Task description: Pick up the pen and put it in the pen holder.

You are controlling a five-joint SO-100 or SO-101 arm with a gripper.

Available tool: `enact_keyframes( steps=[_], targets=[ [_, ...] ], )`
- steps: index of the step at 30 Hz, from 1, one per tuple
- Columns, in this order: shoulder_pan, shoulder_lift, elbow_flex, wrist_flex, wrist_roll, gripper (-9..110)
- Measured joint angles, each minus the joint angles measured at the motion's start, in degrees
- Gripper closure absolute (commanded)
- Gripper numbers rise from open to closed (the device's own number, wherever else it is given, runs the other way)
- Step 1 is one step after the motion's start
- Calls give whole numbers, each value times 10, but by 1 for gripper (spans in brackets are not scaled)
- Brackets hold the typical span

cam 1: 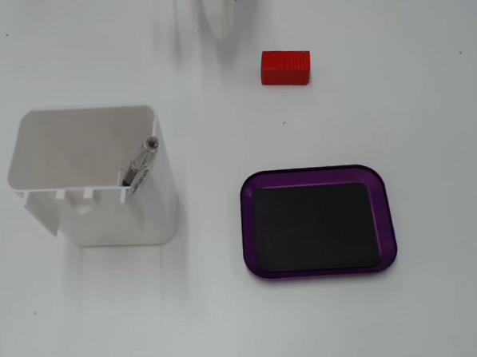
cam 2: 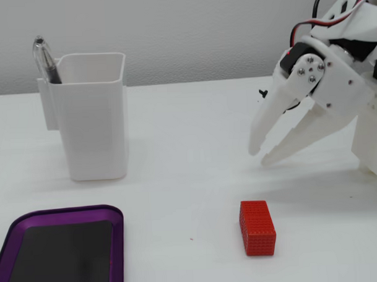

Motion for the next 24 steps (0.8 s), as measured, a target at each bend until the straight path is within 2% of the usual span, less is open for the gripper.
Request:
enact_keyframes(
  steps=[4, 24],
  targets=[
    [-1, 0, 30, 0, 0, 102],
    [7, -4, 83, 0, -28, 102]
  ],
)
